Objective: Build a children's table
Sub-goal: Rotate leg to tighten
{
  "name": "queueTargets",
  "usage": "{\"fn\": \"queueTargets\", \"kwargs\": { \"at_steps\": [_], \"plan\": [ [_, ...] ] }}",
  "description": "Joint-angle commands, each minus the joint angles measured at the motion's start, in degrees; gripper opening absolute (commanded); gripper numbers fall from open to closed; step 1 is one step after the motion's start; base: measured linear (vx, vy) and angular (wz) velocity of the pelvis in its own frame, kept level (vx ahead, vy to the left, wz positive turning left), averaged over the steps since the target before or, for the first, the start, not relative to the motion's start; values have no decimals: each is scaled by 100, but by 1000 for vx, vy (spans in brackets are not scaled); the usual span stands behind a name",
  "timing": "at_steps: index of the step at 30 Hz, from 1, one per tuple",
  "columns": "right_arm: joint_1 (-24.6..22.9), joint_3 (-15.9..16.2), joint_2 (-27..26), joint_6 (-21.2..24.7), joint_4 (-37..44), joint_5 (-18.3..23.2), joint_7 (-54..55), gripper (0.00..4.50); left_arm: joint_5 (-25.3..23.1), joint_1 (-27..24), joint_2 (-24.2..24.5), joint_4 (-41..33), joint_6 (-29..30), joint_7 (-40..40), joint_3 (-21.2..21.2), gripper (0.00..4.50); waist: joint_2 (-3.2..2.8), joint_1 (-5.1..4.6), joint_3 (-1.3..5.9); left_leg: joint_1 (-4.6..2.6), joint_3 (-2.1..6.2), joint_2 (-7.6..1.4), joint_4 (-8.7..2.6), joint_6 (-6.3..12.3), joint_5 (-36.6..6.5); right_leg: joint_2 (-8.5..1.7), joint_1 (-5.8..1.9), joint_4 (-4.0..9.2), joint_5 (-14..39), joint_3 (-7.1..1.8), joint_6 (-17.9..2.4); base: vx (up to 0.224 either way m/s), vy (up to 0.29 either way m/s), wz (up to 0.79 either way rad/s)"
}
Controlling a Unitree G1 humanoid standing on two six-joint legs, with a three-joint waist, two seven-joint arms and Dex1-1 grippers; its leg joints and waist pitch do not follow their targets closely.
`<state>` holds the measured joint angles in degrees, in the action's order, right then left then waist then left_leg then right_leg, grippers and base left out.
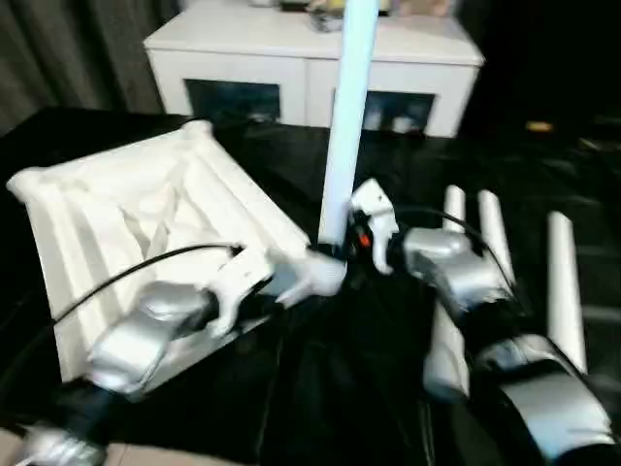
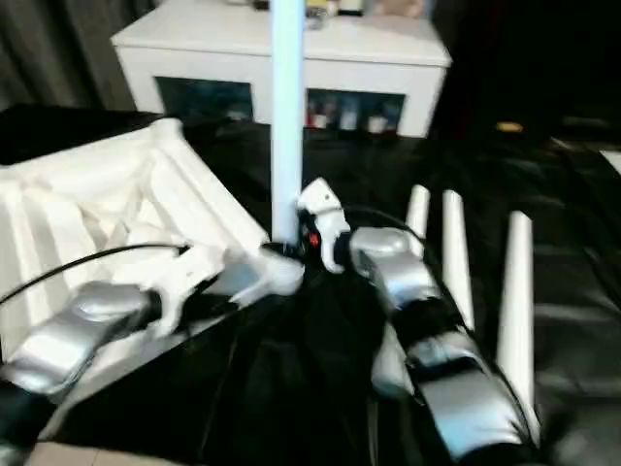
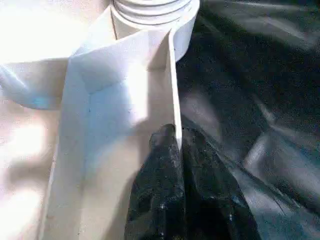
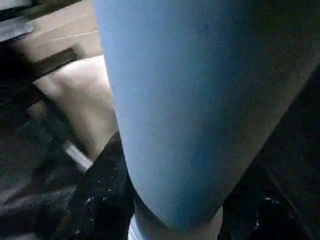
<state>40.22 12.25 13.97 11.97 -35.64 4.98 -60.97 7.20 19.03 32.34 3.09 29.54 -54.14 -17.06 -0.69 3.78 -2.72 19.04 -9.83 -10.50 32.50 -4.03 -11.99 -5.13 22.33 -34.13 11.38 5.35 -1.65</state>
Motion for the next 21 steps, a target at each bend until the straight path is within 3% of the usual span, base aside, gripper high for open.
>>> {"fn": "queueTargets", "kwargs": {
  "at_steps": [1,3,5,7,10,11,15,19,21],
  "plan": [
    [-564,400,419,491,-378,-444,-215,187,231,-67,267,-330,-41,-669,37,0,-75,7,354,-13,-12,-219,-245,630,126,-295,-206,162,-1214,-337,-1767,117,-15,13],
    [-694,449,510,499,-216,-404,-454,187,344,-124,391,-401,7,-825,88,0,-47,46,387,67,12,-206,-197,930,451,-323,-284,90,-1621,-336,-1826,78,-13,7],
    [-767,474,566,585,-131,-372,-614,187,478,-167,491,-480,33,-983,116,0,-44,63,370,90,27,-230,-203,964,331,-332,-274,111,-1287,-321,-1765,0,0,0],
    [-818,500,613,623,-110,-337,-737,187,586,-190,586,-512,35,-1127,158,0,-64,68,356,69,37,-263,-225,835,54,-327,-259,148,-699,-310,-1689,0,0,0],
    [-900,571,697,608,-85,-312,-844,187,593,-190,737,-477,-27,-1270,140,0,-95,70,291,38,48,-308,-322,328,-846,-321,-236,244,443,-320,-1489,0,0,0],
    [-918,600,719,585,-77,-323,-865,187,595,-188,756,-471,-33,-1284,138,0,-112,71,276,34,48,-308,-331,247,-1002,-324,-228,262,609,-328,-1442,0,0,0],
    [-968,606,706,564,-28,-378,-676,187,521,-159,750,-392,-102,-1200,132,0,-98,60,191,-60,67,-298,-409,-134,-2043,-347,-195,404,1893,-365,-1102,0,0,0],
    [-935,486,541,447,-171,-439,-139,187,390,-118,625,-234,-175,-926,137,0,-93,54,230,-19,90,-294,-412,-144,-1761,-346,-224,381,1690,-373,-1018,0,0,0],
    [-903,393,401,437,-307,-478,306,187,293,-105,531,-129,-248,-749,120,0,-89,51,228,-15,92,-283,-412,-152,-1773,-358,-222,410,1875,-372,-951,0,0,0]
  ]
}}
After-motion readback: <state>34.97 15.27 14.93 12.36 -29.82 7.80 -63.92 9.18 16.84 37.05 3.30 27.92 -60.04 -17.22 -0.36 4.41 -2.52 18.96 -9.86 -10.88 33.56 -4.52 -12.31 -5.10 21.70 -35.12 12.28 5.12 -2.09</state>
